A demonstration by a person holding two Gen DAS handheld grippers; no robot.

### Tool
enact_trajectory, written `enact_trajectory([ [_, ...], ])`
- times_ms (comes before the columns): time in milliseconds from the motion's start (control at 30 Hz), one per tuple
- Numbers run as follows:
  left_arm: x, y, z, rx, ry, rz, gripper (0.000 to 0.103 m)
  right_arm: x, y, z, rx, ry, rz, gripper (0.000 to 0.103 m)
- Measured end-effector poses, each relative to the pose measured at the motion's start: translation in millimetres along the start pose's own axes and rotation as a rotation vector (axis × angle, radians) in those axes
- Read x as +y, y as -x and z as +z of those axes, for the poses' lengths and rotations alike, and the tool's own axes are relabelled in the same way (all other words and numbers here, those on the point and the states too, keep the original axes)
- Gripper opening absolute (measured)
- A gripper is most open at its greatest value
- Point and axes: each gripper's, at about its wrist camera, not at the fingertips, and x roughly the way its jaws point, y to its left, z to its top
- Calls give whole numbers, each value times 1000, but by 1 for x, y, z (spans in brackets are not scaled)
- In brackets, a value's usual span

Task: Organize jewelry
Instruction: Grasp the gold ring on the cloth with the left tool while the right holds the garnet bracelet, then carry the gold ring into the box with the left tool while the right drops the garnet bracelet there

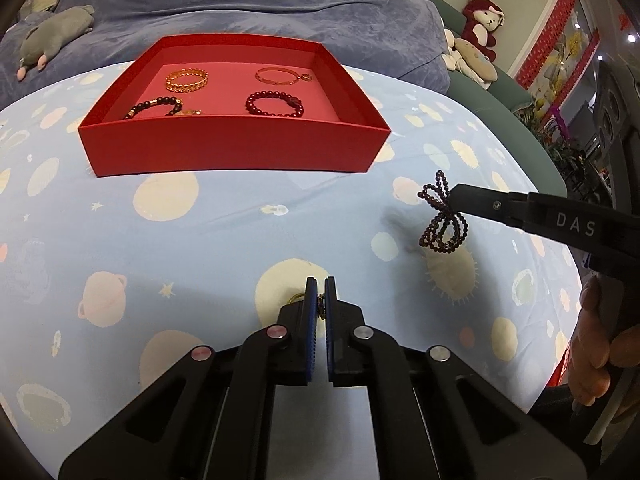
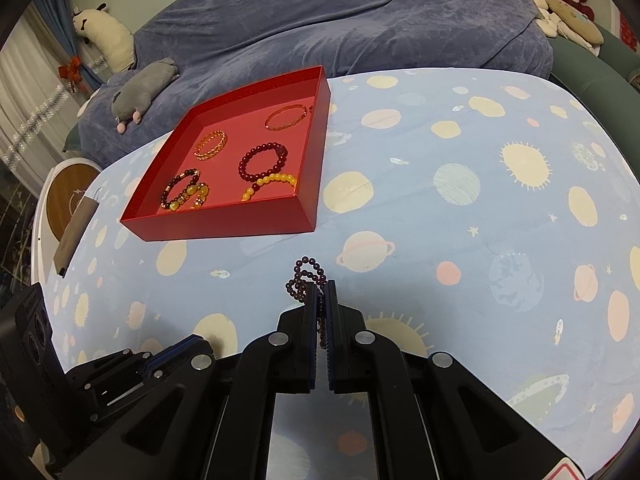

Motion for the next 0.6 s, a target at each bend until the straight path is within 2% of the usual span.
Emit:
enact_trajectory([
  [333,29,19,19,-44,77,9,3,13,-1,8,-17,7,22,4],
  [600,50,37,51,-94,104,-2,3,29,5,31,-73,31,46,4],
])
